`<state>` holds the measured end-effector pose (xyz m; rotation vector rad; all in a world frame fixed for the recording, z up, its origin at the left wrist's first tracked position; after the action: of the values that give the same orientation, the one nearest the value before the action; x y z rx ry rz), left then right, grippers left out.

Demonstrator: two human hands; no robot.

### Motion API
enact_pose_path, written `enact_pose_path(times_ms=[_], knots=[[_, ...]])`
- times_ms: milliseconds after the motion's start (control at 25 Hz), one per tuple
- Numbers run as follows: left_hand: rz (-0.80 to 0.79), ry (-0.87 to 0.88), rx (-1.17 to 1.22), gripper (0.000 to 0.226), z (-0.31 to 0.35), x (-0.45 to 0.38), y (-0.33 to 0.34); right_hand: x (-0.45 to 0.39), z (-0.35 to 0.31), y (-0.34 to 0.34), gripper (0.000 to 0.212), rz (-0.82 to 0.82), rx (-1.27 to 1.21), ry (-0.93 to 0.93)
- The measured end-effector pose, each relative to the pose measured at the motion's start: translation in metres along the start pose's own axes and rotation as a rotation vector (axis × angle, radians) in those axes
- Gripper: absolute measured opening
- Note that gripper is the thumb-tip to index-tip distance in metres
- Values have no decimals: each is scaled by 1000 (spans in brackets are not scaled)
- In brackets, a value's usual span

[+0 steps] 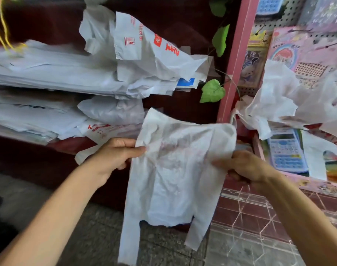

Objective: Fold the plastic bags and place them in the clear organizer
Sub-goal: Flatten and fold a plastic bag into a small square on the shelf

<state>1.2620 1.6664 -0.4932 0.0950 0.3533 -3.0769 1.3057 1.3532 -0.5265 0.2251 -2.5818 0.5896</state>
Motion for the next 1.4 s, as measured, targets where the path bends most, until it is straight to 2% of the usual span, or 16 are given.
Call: enact_pose_path(times_ms=[80, 120, 200, 320, 400, 440, 560, 680, 760, 840, 960, 1080, 1200, 1280, 1320, 1400], knots=[[92, -50, -148, 13, -6, -1, -4, 3, -10, 7, 13, -21, -182, -42], [137, -56, -107, 13, -7, -3, -3, 7, -16, 13, 12, -58, -306, -91], [253, 14, 92, 13, -3, -8, 0, 14, -28, 15, 12, 29, -372, -298], [434, 414, 505, 13, 23, -11, -13, 44, -54, 12, 13, 110, -394, -699], [363, 647, 771, 14, 38, -12, -22, 54, -67, 6, 23, 21, -449, -831], [347, 649, 801, 25, 36, -16, -23, 50, -69, 4, 24, -21, -435, -836], [532, 271, 546, 20, -9, -34, -15, 11, -48, 3, 26, 46, -207, -781], [315, 31, 86, 16, -57, -53, 6, -22, -29, 8, 12, 75, 130, -896], [243, 7, -19, 28, -76, -67, 15, -38, -25, 14, 17, 48, 270, -965], [285, 22, -29, 33, -77, -78, 22, -55, -20, 20, 10, 160, 421, -956], [362, 21, -50, 38, -86, -94, 31, -81, -2, 30, 34, 290, 623, -736], [419, 36, -95, 32, -96, -103, 31, -98, 9, 30, 41, 371, 679, -675], [501, 153, -447, 25, -90, -97, 19, -100, 8, 25, 42, 548, 754, -653], [338, 375, -797, 20, -81, -86, 21, -93, 7, 27, 52, 516, 851, -647], [175, 448, -833, 17, -78, -81, 25, -86, 6, 30, 54, 454, 876, -684], [-231, 380, -779, 21, -75, -69, 39, -69, 5, 36, 49, 286, 864, -779]])
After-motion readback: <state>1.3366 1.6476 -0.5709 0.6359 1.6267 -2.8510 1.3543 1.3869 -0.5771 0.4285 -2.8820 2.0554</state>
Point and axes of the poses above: each hand's wrist, its own x-axis away from the middle knuckle, its own y-axis out of the palm, z = x × y, the point moved 3 cm from there along -x, towards the middle knuckle, and after that the axes turned 13 degrees about y, right-handed, at the moved point
